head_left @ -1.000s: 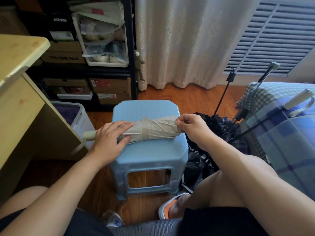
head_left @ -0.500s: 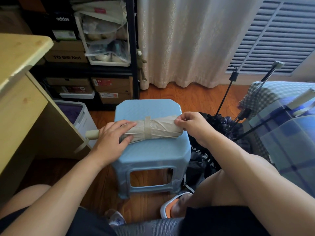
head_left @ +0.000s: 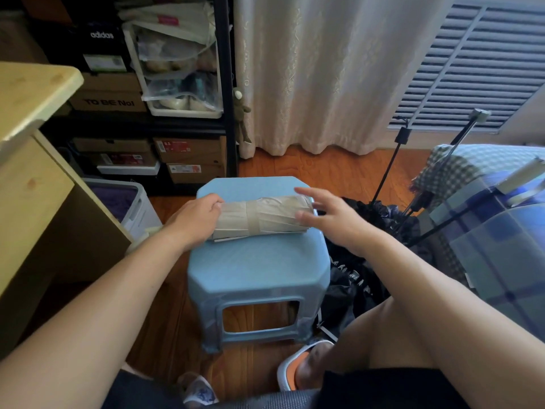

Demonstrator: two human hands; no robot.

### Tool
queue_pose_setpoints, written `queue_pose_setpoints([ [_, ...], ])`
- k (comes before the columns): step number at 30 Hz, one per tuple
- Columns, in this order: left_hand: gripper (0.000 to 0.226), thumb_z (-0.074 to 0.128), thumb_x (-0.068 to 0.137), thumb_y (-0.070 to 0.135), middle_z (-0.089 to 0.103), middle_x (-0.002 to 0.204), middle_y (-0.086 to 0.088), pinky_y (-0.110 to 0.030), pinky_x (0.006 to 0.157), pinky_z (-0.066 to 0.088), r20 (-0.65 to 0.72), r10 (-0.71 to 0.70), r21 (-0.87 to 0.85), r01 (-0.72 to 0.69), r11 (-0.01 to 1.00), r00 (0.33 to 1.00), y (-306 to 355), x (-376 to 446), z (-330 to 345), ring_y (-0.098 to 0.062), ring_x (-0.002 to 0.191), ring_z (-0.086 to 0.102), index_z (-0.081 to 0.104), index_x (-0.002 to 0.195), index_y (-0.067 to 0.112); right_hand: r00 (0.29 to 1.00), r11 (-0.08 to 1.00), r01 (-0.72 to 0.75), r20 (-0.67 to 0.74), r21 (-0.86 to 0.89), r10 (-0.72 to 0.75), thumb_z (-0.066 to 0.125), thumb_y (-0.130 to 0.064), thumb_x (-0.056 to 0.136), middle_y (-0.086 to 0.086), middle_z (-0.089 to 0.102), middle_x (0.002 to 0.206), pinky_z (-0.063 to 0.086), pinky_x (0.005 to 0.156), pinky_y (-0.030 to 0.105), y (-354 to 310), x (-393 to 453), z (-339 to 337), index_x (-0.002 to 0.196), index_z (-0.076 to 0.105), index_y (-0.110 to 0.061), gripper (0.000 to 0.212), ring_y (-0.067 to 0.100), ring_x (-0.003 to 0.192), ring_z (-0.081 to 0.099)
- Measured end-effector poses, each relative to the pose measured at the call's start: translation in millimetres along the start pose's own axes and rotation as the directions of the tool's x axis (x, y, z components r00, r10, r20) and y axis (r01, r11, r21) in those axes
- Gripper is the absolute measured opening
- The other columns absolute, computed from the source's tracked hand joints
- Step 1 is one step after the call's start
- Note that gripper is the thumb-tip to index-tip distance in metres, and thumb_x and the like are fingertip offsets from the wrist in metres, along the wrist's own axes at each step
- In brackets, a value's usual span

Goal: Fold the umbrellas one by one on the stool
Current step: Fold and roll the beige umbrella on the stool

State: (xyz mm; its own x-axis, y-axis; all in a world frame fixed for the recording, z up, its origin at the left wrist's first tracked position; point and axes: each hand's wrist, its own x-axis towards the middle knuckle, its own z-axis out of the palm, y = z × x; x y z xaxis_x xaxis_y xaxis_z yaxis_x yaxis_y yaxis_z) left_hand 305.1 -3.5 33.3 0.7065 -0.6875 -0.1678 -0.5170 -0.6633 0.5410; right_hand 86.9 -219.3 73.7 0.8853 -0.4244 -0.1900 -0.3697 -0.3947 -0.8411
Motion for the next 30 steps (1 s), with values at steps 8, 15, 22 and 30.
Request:
queue_pose_setpoints([
  [8, 0.044, 0.030, 0.106, 0.055, 0.058, 0.137, 0.001, -0.046, 0.104, 0.042, -0.006, 0.059, 0.165, -0.057, 0.985, 0.998, -20, -36, -28, -0.026, 0.129, 0.053, 0.052, 0.136, 0.032, 0.984, 0.996, -0.085, -0.155, -0.002, 0.084, 0.065, -0.029, 0.100, -0.006, 0.071, 0.105, 0.055, 0.084, 0.034, 8, 47, 11, 0.096, 0.078, -0.036, 0.015, 0.019, 0.097, 0.064],
  [15, 0.065, 0.044, 0.089, 0.079, 0.069, 0.123, 0.006, -0.041, 0.090, 0.052, 0.198, 0.056, 0.271, -0.110, 0.956, 0.978, -42, -71, -19, -0.018, 0.106, 0.066, 0.032, 0.143, 0.046, 0.938, 0.925, -0.276, -0.134, 0.263, 0.318, 0.055, -0.027, 0.106, 0.014, 0.073, 0.098, 0.062, 0.078, 0.043, 1, 56, 5, 0.099, 0.073, -0.007, 0.027, 0.025, 0.078, 0.069],
  [22, 0.022, 0.053, 0.102, 0.050, 0.067, 0.080, 0.003, -0.024, 0.057, 0.044, 0.325, 0.026, -0.186, 0.037, 0.982, 0.945, -36, -87, -30, -0.005, 0.058, 0.057, 0.061, 0.122, 0.047, 0.862, 0.971, 0.099, -0.468, -0.216, -0.193, 0.042, -0.033, 0.108, 0.000, 0.066, 0.106, 0.042, 0.085, 0.032, -20, 9, 13, 0.110, 0.068, -0.011, 0.034, 0.018, 0.102, 0.056],
  [30, 0.060, 0.025, 0.101, 0.070, 0.056, 0.148, 0.001, -0.038, 0.106, 0.044, 0.254, -0.058, 0.190, 0.009, 0.982, 0.966, -20, -108, -33, -0.022, 0.129, 0.058, 0.007, 0.157, 0.055, 0.959, 0.558, 0.242, 0.107, -0.794, -0.263, 0.010, -0.045, 0.099, 0.002, 0.064, 0.129, 0.038, 0.108, 0.046, 18, 35, 44, 0.128, 0.051, -0.022, 0.056, 0.033, 0.128, 0.053],
])
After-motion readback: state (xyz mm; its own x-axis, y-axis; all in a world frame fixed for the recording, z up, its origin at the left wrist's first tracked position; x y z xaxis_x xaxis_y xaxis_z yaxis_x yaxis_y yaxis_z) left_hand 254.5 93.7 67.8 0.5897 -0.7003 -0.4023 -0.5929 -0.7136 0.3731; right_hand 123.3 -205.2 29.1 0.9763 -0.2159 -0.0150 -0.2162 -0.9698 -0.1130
